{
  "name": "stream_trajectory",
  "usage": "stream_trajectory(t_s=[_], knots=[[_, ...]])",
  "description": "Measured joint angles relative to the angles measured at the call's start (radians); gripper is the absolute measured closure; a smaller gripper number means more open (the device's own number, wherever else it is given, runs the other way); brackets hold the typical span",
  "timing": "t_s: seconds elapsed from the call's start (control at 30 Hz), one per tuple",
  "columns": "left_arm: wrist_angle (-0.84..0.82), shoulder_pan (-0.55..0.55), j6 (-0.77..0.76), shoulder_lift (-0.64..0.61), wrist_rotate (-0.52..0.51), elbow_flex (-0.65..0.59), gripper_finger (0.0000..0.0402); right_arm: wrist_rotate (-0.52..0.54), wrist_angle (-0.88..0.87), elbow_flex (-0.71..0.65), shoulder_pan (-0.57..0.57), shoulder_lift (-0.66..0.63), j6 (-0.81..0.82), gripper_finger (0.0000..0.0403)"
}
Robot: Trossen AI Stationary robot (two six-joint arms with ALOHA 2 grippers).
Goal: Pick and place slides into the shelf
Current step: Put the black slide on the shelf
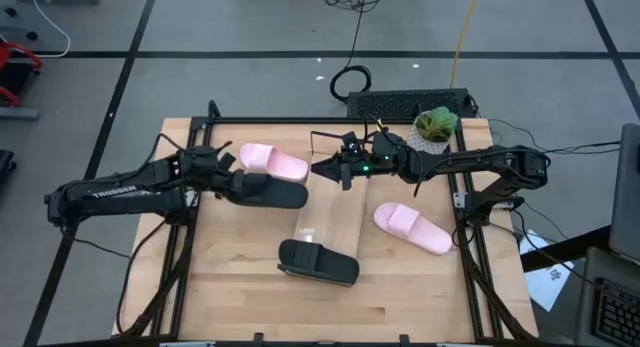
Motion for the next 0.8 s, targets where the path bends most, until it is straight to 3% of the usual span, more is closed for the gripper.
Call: stream_trajectory(t_s=[0.2, 0.37, 0.53, 0.8], knots=[[0.091, -0.130, -0.162, 0.046, -0.069, 0.000, 0.0376, 0.001, 0.000, 0.000, -0.002, 0.000, 0.000, 0.0310], [0.251, -0.223, -0.235, 0.128, -0.158, 0.000, 0.0376, 0.002, 0.000, 0.000, -0.019, 0.000, 0.000, 0.0310], [0.345, -0.276, -0.274, 0.238, -0.180, 0.006, 0.0376, 0.002, 0.009, 0.000, -0.050, 0.000, 0.000, 0.0310], [0.310, -0.312, -0.208, 0.434, -0.187, 0.191, 0.0376, 0.000, 0.069, 0.000, -0.117, 0.000, 0.025, 0.0310]])
